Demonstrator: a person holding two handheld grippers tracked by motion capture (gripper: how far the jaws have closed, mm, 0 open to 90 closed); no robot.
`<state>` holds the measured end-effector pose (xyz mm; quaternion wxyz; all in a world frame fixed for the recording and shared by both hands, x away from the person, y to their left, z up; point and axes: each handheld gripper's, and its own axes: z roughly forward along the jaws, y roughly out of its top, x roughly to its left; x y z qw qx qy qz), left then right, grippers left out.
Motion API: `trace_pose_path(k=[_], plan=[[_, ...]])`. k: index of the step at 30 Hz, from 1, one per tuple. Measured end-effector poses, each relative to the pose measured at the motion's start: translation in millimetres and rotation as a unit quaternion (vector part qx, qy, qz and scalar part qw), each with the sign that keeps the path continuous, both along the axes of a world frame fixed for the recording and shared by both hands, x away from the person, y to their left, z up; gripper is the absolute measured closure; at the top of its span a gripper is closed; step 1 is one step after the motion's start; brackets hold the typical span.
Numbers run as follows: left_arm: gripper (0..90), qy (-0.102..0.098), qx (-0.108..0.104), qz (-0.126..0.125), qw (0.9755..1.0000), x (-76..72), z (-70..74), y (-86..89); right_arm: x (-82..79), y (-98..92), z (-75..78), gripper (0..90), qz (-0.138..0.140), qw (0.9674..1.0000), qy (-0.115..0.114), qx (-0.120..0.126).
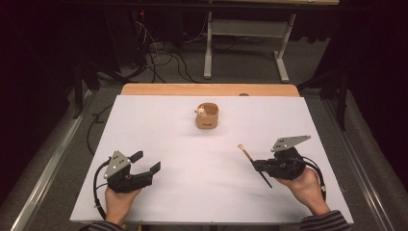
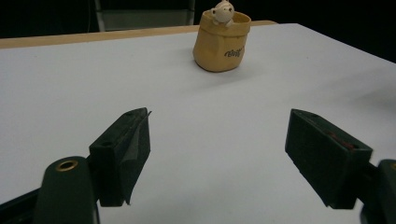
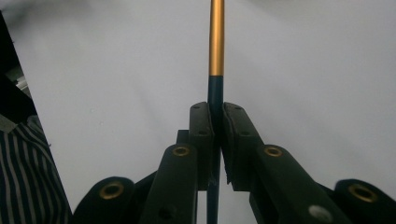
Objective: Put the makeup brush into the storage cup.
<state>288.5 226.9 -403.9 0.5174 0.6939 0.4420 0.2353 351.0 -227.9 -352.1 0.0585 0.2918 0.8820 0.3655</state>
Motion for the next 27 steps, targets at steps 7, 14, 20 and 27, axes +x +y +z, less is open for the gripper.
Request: trace_pose_path(k=[7,14,20,27], plan=[[24.7,-0.007,-0.002,-0.005,1.0000,-1.0,0.4,-0.2,-6.1,4.6,-3.9,85.3,0.004,1.0000,-0.001,0.007],[25.5,-0.007,-0.001,-0.016,0.9998,-1.5,1.2,-1.8,-11.6,11.1,-5.3,85.3,0.011,0.9996,-0.006,0.026],[27.3,-0.002,-0.004,-0.026,0.9996,-1.6,2.2,-0.9,-15.1,19.0,-8.0,85.3,0.022,0.9992,-0.009,0.031],[29.1,-0.013,-0.002,-0.041,0.9991,-2.3,3.3,-2.9,-20.4,29.4,-10.9,85.3,0.037,0.9987,-0.010,0.033]])
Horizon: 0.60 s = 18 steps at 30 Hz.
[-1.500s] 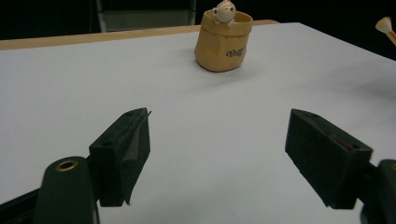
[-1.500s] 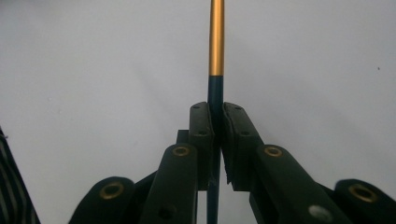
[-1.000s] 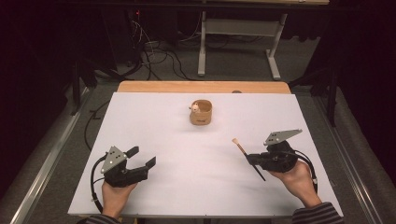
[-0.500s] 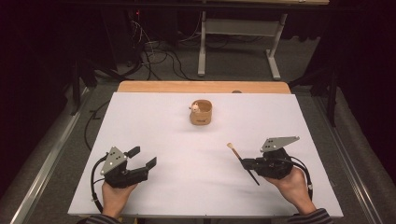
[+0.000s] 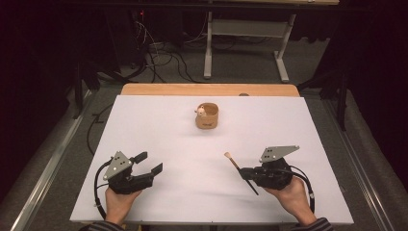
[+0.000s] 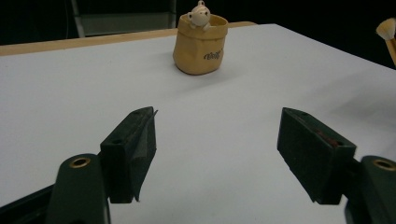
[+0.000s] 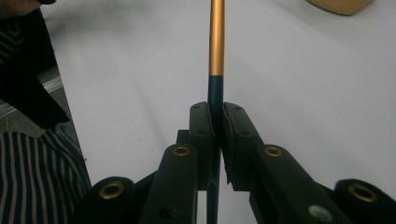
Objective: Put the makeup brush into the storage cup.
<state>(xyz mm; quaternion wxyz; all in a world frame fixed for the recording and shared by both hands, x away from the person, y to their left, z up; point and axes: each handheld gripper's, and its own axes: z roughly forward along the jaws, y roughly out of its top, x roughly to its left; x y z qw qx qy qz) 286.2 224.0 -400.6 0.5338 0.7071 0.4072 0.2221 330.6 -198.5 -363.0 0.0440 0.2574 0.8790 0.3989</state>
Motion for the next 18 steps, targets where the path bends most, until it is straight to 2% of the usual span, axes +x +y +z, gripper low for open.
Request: trace_pose_path(k=[3,8,12,18], plan=[[29.5,-0.001,0.006,-0.008,1.0000,0.1,0.1,-1.0,-1.7,5.2,-0.6,85.3,0.003,1.0000,0.003,0.005],[31.0,0.012,0.013,-0.018,0.9997,1.0,1.9,-4.6,-2.2,12.3,-0.8,85.3,0.009,0.9998,0.000,0.016],[31.3,0.026,0.014,-0.026,0.9992,2.5,2.0,-7.0,-1.3,18.2,-1.7,85.3,0.012,0.9997,0.000,0.021],[30.5,0.032,0.010,-0.039,0.9987,3.2,3.1,-10.6,0.7,25.6,-4.6,85.3,0.014,0.9995,0.000,0.028]])
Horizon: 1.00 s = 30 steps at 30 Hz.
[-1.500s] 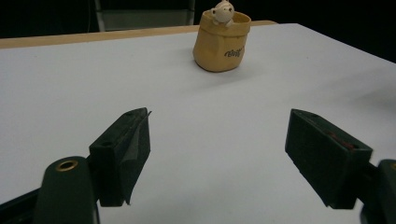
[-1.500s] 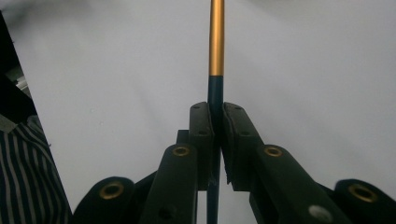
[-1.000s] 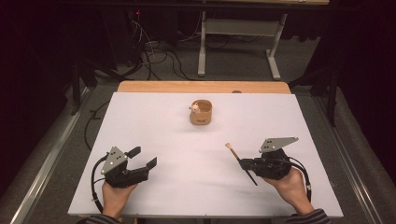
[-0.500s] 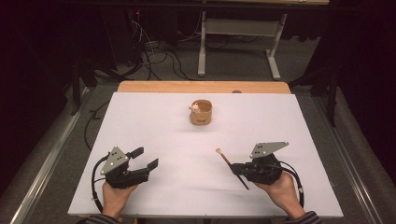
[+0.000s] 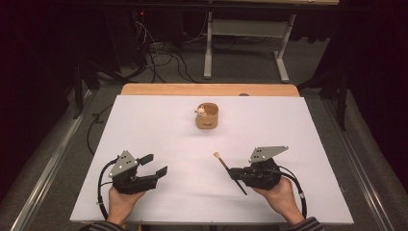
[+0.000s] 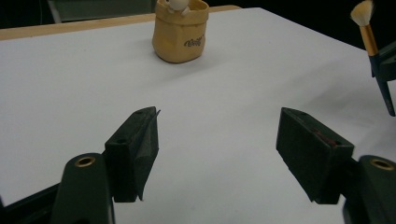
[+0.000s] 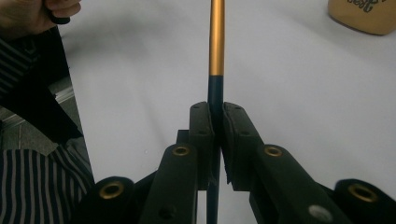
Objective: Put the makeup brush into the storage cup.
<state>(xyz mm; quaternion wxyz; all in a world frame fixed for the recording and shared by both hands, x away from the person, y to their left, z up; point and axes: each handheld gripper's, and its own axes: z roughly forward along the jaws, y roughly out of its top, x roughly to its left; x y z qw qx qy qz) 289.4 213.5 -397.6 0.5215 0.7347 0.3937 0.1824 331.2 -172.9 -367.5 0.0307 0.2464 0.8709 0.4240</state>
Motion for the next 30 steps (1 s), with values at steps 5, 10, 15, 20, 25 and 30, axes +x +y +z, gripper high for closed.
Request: trace_pose_path(k=[5,10,15,20,25,30], plan=[[30.2,0.007,-0.027,-0.022,0.9994,1.7,5.8,-8.7,0.5,1.1,2.6,85.3,0.001,0.9999,0.000,0.015],[30.1,0.004,-0.009,-0.046,0.9989,3.0,10.3,-22.5,-0.9,0.4,6.0,85.3,0.001,0.9997,-0.004,0.025],[30.1,-0.003,-0.013,-0.067,0.9977,3.2,16.2,-32.5,-0.6,0.6,6.0,85.2,-0.002,0.9996,-0.005,0.028],[29.7,-0.001,-0.019,-0.090,0.9957,6.0,22.6,-45.0,-1.5,2.5,6.3,85.3,-0.001,0.9994,-0.012,0.031],[29.3,0.015,-0.023,-0.112,0.9934,11.9,25.8,-55.5,-1.9,4.1,6.6,85.3,-0.002,0.9994,-0.014,0.032],[29.7,0.031,-0.019,-0.122,0.9919,17.2,30.4,-63.2,-1.9,7.2,7.9,85.3,-0.001,0.9992,-0.019,0.036]])
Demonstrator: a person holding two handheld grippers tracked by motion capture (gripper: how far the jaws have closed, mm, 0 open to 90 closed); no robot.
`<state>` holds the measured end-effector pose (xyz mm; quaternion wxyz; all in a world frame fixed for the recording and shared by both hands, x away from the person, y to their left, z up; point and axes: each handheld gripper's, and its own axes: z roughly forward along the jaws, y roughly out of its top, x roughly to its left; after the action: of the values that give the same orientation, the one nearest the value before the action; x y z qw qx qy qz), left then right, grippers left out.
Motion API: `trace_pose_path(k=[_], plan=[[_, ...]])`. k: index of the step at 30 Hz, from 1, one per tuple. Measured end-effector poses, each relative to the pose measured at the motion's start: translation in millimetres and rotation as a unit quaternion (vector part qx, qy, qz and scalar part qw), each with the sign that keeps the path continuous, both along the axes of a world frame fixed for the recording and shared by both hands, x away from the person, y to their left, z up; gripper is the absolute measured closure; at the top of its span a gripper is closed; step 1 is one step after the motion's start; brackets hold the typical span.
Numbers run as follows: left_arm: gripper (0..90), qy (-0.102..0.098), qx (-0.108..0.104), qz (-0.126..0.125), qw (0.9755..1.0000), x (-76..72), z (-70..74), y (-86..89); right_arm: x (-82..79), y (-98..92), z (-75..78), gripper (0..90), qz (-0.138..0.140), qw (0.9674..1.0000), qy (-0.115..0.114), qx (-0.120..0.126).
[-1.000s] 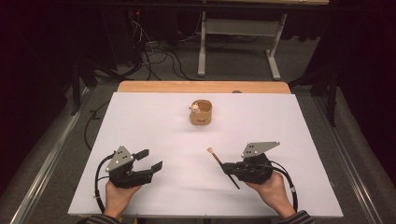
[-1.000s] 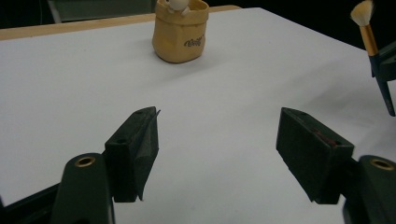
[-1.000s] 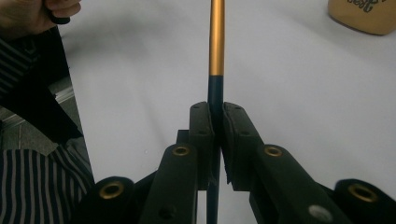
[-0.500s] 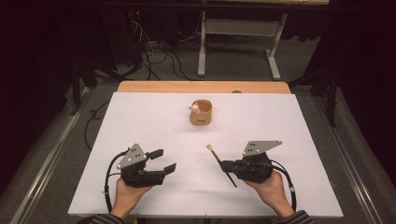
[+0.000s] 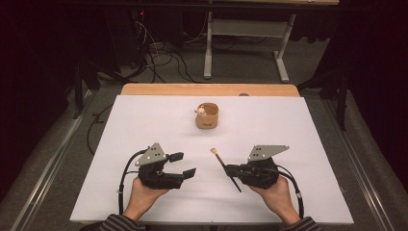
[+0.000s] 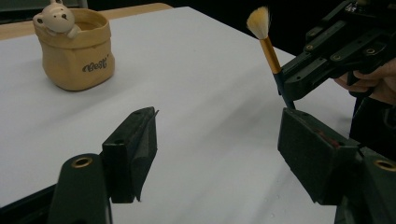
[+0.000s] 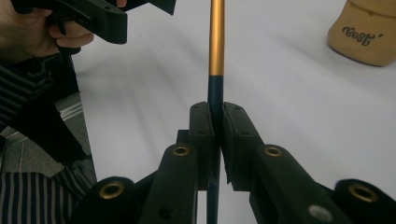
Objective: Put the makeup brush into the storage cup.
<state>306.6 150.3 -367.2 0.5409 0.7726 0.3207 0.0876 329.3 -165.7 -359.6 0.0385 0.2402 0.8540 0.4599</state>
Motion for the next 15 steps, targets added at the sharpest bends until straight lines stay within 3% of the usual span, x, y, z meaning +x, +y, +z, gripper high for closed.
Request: trace_pose_path(k=[8,15], plan=[[31.9,0.008,0.006,-0.007,0.9999,6.1,0.5,-5.5,0.5,5.6,1.3,85.3,-0.001,1.0000,-0.008,0.001],[33.2,0.002,0.002,-0.010,0.9999,8.6,0.6,-13.5,1.2,8.7,2.1,85.3,-0.003,0.9999,-0.012,0.000]])
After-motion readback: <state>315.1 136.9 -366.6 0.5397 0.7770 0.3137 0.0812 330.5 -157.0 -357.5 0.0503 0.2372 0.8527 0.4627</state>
